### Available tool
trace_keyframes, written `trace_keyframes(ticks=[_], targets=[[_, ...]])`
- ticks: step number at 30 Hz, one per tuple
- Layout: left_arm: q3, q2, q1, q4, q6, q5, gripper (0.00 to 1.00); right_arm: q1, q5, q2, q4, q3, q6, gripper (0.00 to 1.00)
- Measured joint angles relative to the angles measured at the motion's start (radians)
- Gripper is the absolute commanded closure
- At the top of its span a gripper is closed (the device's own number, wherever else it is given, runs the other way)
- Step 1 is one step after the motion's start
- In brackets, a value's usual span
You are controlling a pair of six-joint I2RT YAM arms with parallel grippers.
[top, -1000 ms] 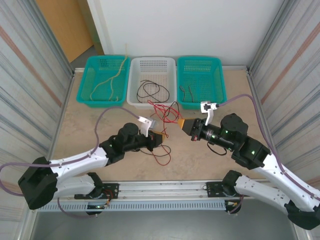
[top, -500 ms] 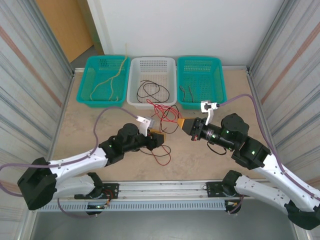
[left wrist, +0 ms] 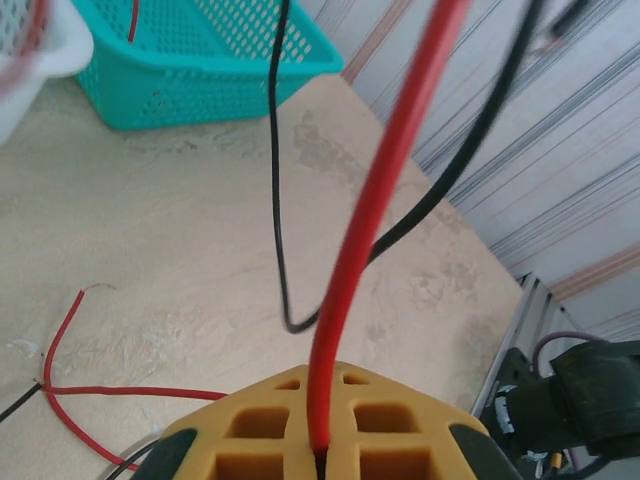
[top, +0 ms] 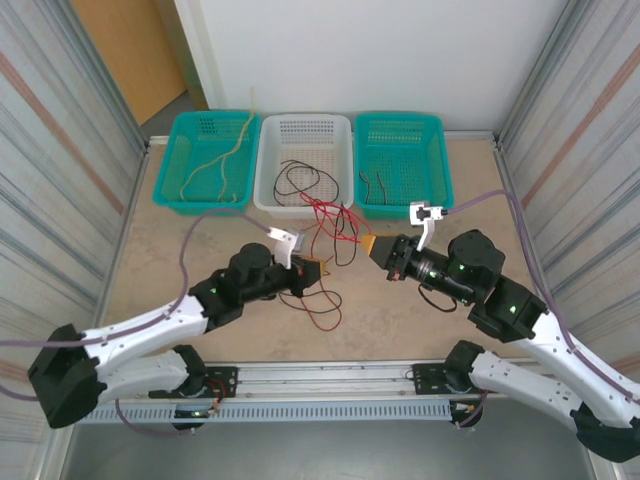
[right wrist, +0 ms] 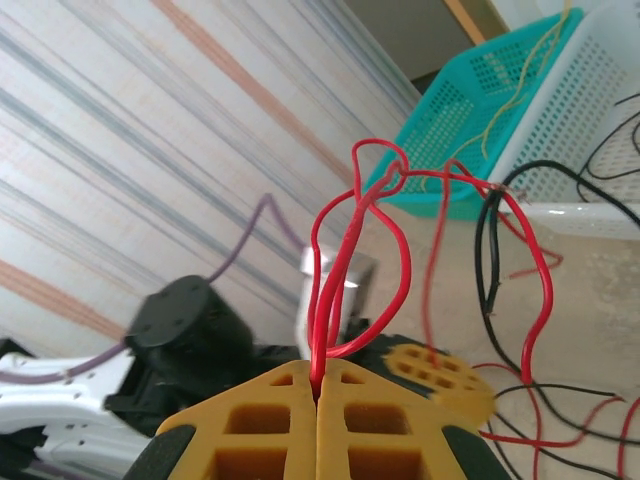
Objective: Untangle the cables
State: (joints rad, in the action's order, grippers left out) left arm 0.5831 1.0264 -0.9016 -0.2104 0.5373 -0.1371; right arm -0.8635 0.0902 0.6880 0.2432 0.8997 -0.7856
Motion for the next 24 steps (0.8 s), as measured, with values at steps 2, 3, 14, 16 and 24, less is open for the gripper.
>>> trace_keyframes(ticks=[2, 3, 14, 16, 24], targets=[[0.000, -0.058, -0.002, 0.032, -0.017, 0.000, 1.00, 0.002, -0.029, 0.011, 0.022, 0.002, 0.000, 1.00], [0.000, -0.088, -0.003, 0.053, -0.027, 0.000, 1.00, 0.006, -0.048, 0.020, 0.039, 0.002, -0.001, 1.00], [0.037, -0.475, -0.004, 0.467, -0.124, 0.124, 1.00, 0.140, -0.122, 0.056, 0.172, -0.070, -0.107, 1.00], [0.064, -0.539, -0.004, 0.541, -0.134, 0.164, 1.00, 0.141, -0.121, 0.050, 0.180, -0.082, -0.117, 1.00], [0.208, -0.626, -0.004, 0.706, -0.137, 0.316, 1.00, 0.141, -0.122, 0.095, 0.171, -0.159, -0.152, 1.00]])
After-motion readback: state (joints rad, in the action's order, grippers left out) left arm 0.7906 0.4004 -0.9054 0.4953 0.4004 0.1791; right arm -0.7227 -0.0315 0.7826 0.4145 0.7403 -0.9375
